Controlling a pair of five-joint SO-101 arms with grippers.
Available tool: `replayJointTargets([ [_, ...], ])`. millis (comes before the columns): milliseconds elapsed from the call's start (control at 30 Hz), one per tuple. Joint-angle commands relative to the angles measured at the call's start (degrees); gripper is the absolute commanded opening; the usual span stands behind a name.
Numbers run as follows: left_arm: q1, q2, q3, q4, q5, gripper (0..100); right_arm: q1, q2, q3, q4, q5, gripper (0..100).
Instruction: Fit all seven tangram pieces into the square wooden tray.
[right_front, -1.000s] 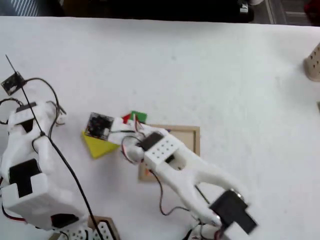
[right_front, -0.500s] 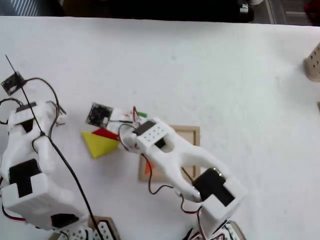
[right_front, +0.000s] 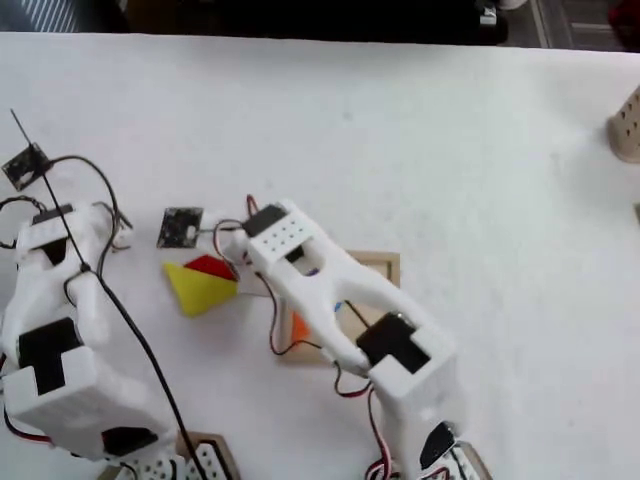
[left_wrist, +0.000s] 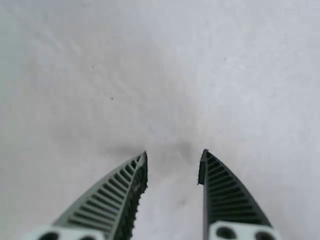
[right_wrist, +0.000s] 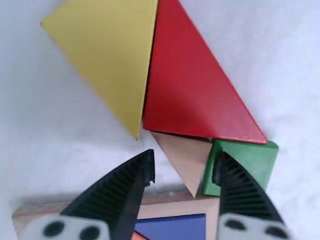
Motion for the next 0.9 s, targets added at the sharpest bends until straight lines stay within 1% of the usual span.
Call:
replayJointTargets([
  [0,0.9,-0.8,-2.3,0.3,-0.4,18,0.9,2.5,-3.2,4.0,1.8,19.1],
  [67,0.9,-0.8,-2.3,0.3,-0.4,18,0.9,3.4,-4.5,5.8,1.8,19.1],
  [200,0.9,-0.8,-2.3,0.3,-0.4,18,0.7,4.8,-5.6,11.2,8.4,19.1],
  [267,0.9,-0.8,-2.3,0.3,-0.4,18,0.7,5.1,-5.9,12.7,9.8,19.1],
  [567,0.9,-0.8,-2.3,0.3,-0.4,18,-0.3,5.0,-5.5,12.7,9.6,19.1],
  [733,0.9,-0.8,-2.3,0.3,-0.4,18,-0.3,5.0,-5.9,9.8,5.4,19.1],
  [867,0.9,-0.8,-2.3,0.3,-0.4,18,-0.9,4.9,-5.9,9.5,5.3,19.2],
])
